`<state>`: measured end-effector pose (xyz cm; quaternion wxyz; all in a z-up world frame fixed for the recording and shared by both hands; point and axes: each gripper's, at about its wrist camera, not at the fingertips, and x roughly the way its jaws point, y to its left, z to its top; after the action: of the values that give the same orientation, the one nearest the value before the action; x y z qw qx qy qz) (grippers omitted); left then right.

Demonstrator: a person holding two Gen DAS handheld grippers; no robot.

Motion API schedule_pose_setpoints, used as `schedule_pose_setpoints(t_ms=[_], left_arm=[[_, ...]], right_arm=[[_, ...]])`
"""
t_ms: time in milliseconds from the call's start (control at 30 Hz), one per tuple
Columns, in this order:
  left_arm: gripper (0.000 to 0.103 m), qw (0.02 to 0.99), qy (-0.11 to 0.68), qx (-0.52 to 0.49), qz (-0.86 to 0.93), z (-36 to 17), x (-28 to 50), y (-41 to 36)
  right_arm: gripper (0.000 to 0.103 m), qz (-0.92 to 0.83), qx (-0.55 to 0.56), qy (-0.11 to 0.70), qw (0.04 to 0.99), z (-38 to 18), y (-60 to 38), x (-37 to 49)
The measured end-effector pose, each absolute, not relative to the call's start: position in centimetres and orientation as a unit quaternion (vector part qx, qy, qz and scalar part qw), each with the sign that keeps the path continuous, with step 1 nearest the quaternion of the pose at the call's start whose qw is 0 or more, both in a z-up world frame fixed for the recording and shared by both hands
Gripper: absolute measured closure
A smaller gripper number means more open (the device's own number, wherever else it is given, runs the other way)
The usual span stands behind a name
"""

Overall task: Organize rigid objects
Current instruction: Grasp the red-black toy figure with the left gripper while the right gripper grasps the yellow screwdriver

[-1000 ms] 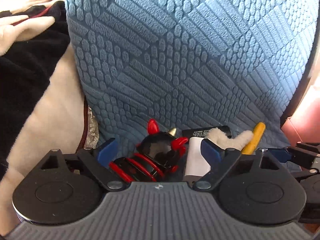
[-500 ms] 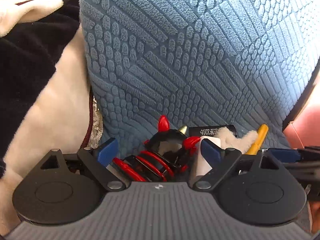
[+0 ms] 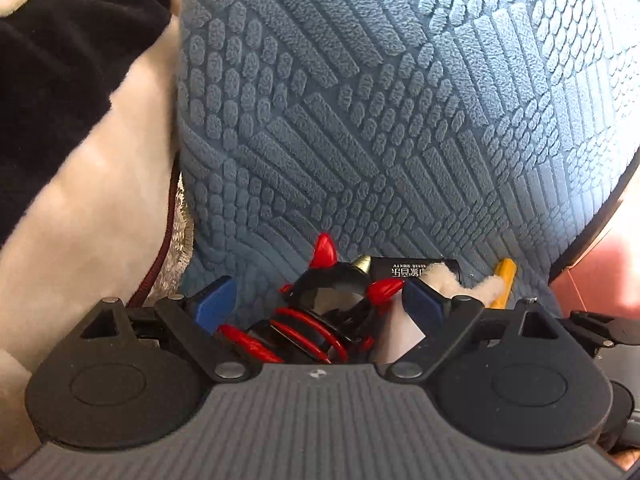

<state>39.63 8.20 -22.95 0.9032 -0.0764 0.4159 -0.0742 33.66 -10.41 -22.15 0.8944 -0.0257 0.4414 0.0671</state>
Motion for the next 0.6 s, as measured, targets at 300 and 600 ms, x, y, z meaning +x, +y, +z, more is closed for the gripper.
schedule_pose_setpoints(t_ms=[300, 600], left_arm=[[0.019, 0.897, 0.435, -0.018, -0.076, -22.6, 39.2, 7.1], [0.028, 0.900, 0.429, -0.009, -0.079, -23.0, 38.5, 6.3]], right_arm=[[0.074, 0.046, -0.002, 0.466, 0.883, -20.7, -13.1, 32.8], [0.081, 0.064, 0.013, 0.467, 0.882, -19.2, -16.3, 29.6]])
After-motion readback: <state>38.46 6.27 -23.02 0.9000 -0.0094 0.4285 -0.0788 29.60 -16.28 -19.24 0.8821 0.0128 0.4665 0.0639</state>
